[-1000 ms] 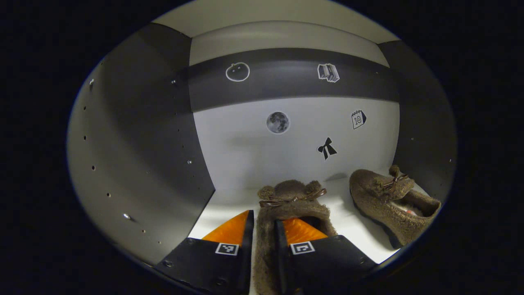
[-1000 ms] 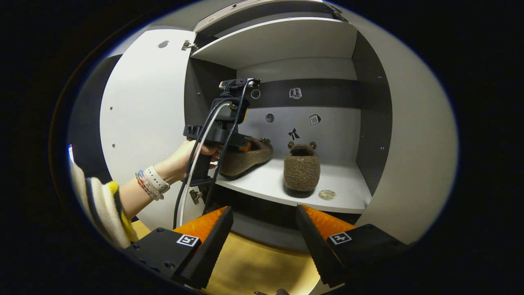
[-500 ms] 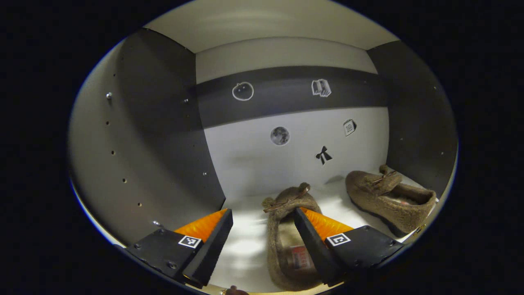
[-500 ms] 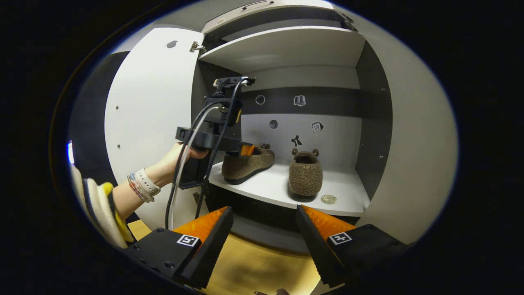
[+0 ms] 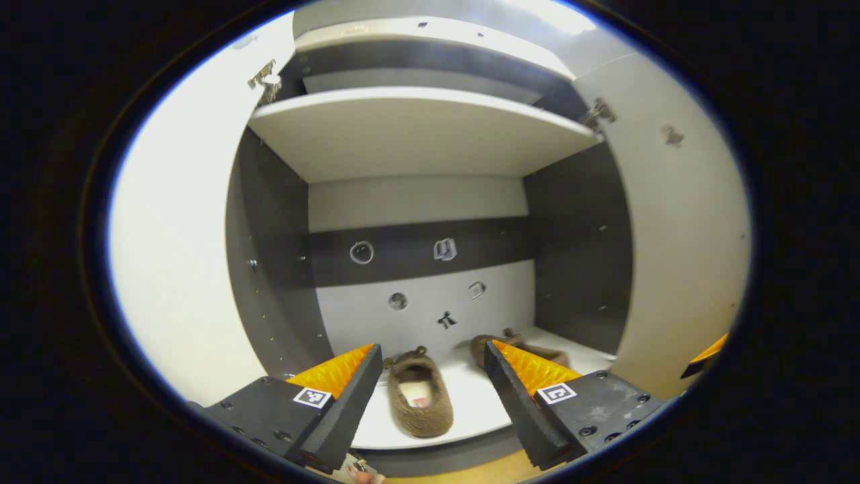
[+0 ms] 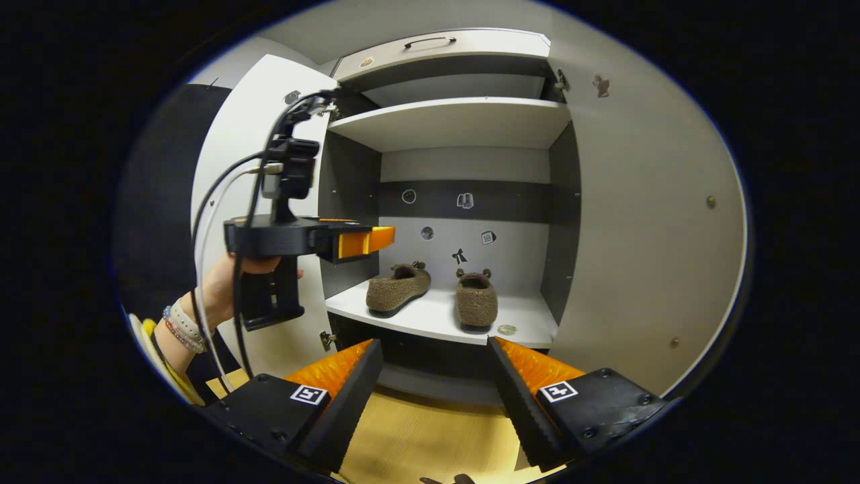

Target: Grab one shoe with the right hand and put it into the shoe cabinet, grab the other shoe with the left hand and put it into the shoe cabinet; then close the right door with the right hand and the left door with the left hand.

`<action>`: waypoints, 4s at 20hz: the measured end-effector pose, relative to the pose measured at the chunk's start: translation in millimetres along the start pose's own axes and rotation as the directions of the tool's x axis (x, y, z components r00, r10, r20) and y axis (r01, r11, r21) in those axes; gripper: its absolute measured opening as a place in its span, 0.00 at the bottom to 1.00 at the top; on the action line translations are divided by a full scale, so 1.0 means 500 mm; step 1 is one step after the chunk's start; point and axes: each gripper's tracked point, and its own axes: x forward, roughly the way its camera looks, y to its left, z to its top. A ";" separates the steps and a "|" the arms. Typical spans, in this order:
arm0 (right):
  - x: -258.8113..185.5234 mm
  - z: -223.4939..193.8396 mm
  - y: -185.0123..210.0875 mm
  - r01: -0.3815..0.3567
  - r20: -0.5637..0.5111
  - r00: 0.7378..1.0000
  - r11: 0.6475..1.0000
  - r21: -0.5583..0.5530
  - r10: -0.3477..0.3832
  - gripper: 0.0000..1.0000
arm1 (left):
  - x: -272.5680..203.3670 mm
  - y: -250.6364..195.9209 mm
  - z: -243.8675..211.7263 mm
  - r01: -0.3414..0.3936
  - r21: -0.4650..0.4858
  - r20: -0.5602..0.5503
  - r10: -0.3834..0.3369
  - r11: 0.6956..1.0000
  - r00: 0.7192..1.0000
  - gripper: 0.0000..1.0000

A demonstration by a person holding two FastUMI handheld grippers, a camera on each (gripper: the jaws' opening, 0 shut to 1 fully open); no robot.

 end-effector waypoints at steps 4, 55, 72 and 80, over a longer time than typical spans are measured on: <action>-0.110 0.041 -0.032 0.103 0.035 0.994 0.994 0.041 -0.105 0.99 | -0.133 -0.041 0.021 0.063 -0.069 0.042 -0.060 0.996 0.997 0.96; 0.168 0.160 -0.046 -0.051 0.153 0.988 0.991 0.121 0.032 0.98 | -0.640 0.234 0.005 -0.426 -0.105 -0.072 0.420 0.899 0.905 0.95; 0.127 0.198 -0.034 0.033 0.202 0.978 0.994 0.105 -0.054 1.00 | -0.606 0.234 0.010 -0.317 -0.140 -0.066 0.311 0.938 0.948 0.94; 0.059 0.205 -0.072 0.055 0.213 0.974 0.993 0.102 -0.076 1.00 | -0.543 0.175 0.033 -0.204 -0.164 -0.046 0.199 0.965 0.979 0.93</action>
